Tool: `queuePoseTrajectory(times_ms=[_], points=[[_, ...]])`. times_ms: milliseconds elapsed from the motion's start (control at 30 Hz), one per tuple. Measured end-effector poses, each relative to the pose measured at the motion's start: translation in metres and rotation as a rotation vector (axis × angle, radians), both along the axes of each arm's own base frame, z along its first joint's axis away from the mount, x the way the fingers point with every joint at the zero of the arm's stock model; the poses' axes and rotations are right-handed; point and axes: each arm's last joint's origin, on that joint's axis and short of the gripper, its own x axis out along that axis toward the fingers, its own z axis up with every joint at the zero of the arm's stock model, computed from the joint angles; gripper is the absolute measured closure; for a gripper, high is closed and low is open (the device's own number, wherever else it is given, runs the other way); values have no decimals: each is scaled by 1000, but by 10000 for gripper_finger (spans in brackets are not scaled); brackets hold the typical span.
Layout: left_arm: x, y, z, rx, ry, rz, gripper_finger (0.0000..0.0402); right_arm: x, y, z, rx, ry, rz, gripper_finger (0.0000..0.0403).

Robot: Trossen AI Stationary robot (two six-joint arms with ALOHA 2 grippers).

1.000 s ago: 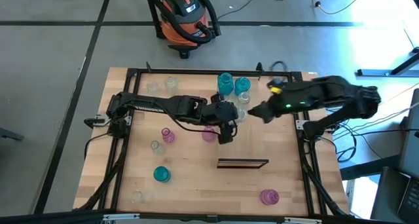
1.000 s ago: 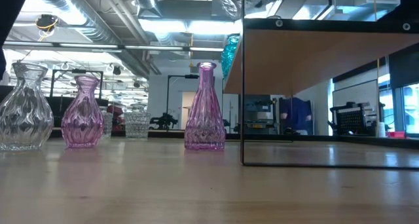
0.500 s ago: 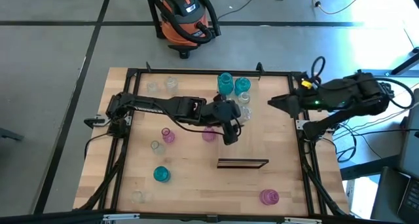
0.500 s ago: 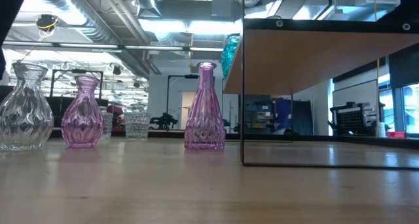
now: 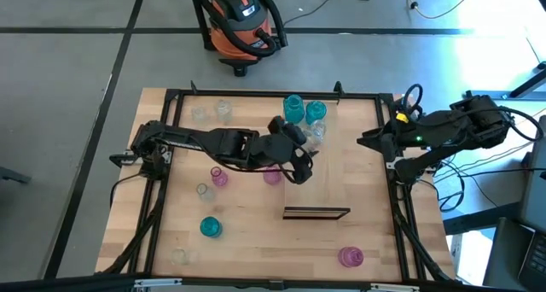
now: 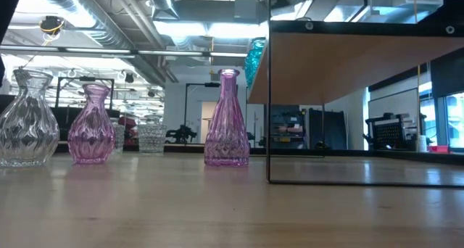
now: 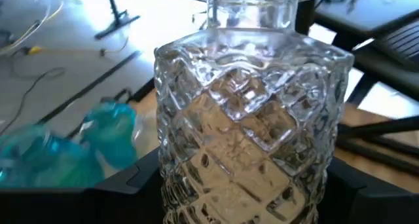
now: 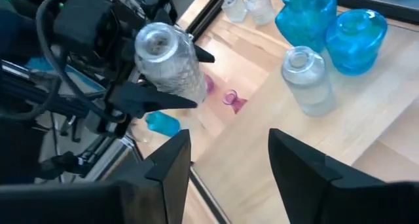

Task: Sort vases onto shelf
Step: Put the transparent vase on the shelf aligned with the other transparent vase

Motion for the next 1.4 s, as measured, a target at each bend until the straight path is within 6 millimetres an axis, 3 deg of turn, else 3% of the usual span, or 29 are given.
queuePoseTrajectory(times_ms=[200,400,600,800,1133,1400], points=[[-3,4,-51,-65,77,59,161,0,0,-1,-15,10,16,219],[-31,13,-66,-126,-207,53,161,-2,-1,-3,-26,41,18,219],[-60,28,-98,-109,-483,-23,161,-9,-3,-4,-34,58,19,219],[-64,59,-139,-99,-523,-101,161,-12,-5,-5,-63,79,25,219],[-62,99,-144,-34,-478,-175,161,-12,-5,-5,-55,81,29,219],[-62,105,-144,12,-459,-250,161,-12,-5,-5,-55,78,22,219]])
